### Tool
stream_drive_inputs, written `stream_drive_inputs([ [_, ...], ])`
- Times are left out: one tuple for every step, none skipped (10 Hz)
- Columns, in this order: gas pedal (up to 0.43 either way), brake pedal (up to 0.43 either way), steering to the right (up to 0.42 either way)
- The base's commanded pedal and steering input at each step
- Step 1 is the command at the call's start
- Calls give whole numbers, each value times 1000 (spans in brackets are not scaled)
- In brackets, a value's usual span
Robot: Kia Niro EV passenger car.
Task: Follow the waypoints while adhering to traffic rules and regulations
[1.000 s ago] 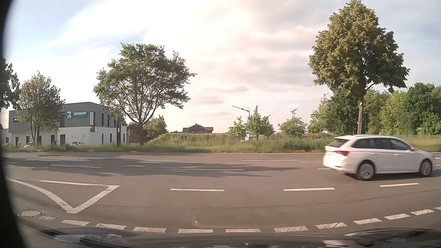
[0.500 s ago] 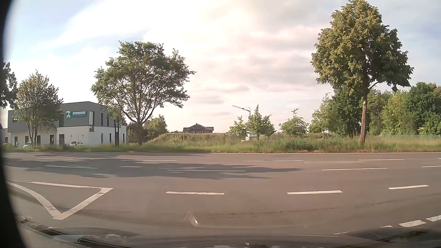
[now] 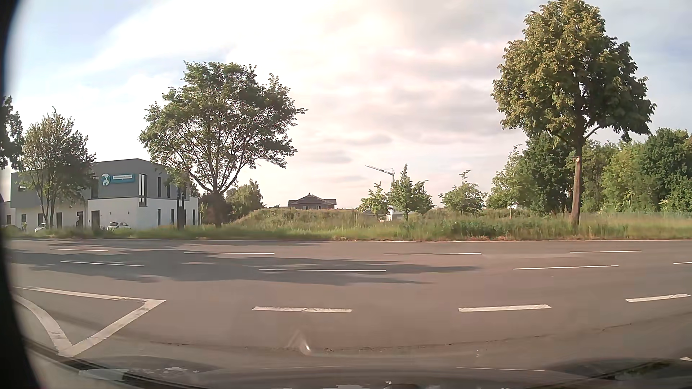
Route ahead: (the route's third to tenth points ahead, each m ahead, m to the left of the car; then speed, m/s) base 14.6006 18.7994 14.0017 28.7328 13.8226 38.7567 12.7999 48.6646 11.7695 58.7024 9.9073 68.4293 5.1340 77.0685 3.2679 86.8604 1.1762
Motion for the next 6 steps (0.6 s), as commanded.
stream_drive_inputs([
  [0, 91, -19],
  [0, 128, -19],
  [0, 140, -18],
  [0, 152, -19],
  [0, 152, -18],
  [0, 152, -18],
])
